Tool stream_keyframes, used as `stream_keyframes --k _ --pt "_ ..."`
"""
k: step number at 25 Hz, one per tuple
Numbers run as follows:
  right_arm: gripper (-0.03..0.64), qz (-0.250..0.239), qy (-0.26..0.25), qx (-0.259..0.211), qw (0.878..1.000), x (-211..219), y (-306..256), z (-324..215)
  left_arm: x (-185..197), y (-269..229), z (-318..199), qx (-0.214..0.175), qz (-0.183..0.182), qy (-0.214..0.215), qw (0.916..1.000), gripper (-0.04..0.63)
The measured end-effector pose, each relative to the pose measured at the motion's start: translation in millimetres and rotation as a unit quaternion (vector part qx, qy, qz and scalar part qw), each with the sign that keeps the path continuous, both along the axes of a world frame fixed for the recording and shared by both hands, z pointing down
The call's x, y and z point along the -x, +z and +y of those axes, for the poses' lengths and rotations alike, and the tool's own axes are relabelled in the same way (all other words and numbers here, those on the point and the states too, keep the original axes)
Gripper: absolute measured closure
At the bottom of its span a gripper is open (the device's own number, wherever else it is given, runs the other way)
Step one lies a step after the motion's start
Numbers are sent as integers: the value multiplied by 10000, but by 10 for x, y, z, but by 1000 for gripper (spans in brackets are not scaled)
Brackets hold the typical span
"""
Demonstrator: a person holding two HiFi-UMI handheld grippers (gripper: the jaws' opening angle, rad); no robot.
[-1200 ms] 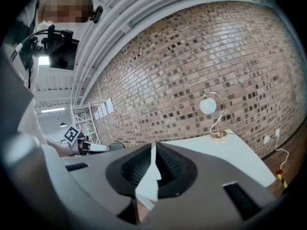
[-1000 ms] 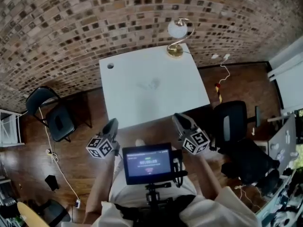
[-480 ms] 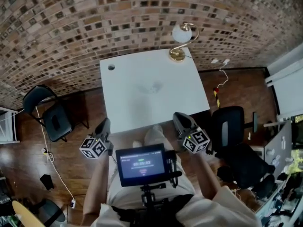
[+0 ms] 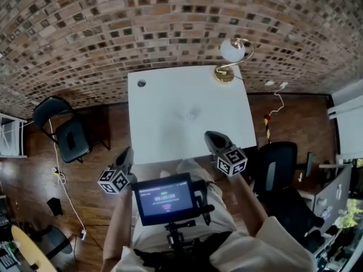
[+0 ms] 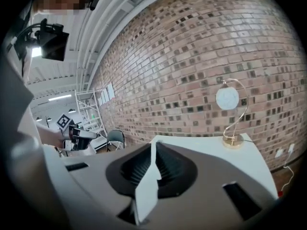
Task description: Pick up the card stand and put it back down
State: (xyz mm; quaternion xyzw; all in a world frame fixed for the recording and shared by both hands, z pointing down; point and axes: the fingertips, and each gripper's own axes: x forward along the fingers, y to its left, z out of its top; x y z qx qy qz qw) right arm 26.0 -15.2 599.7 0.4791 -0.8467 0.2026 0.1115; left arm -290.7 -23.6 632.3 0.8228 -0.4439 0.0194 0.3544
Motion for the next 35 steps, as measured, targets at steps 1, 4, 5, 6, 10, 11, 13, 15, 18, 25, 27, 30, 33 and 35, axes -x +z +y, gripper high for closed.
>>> stream_keyframes --k 1,4,5,6,10,11,13,15,18,25,27,30,33,35 --pt "578 37 -79 65 9999 -17 61 -62 -16 11 -34 15 -58 -57 10000 595" --pt "552 132 -364 310 9988 -59 265 -212 -80 24 -144 94 -148 -255 9995 595" --pt "540 170 -465 388 9980 -69 324 -260 -116 24 -180 127 -162 -301 9993 595" --pt "540 209 -556 457 9972 -77 374 -310 -161 23 -216 151 -173 -330 9992 595" --pt "529 342 -863 661 9935 -120 619 -512 -400 18 -354 198 -177 -314 9992 595" --pt "526 383 -931 715 9923 -139 720 -552 -460 16 -385 211 -171 -300 9992 595" --pt "520 448 -1047 851 9898 -162 890 -620 -572 22 -434 238 -144 -281 9992 595" --pt "512 491 -1170 974 9871 -163 1054 -691 -676 39 -470 277 -124 -264 9992 595" --pt "509 553 -1388 1150 9821 -151 1330 -776 -842 89 -505 375 -121 -211 9990 595" --pt "498 767 -1803 1538 9685 -169 1928 -954 -1231 161 -574 530 -26 -175 9984 565" --pt "497 817 -1946 1659 9633 -168 2103 -958 -1319 171 -573 570 -25 -192 9982 551" --pt "497 863 -2167 1824 9552 -146 2316 -942 -1416 148 -595 579 -32 -236 9980 551" --pt "499 853 -2312 1916 9500 -116 2471 -955 -1464 139 -612 543 -48 -326 9980 551" --pt "497 831 -2344 1967 9484 -108 2561 -988 -1488 132 -623 528 -40 -378 9979 551"
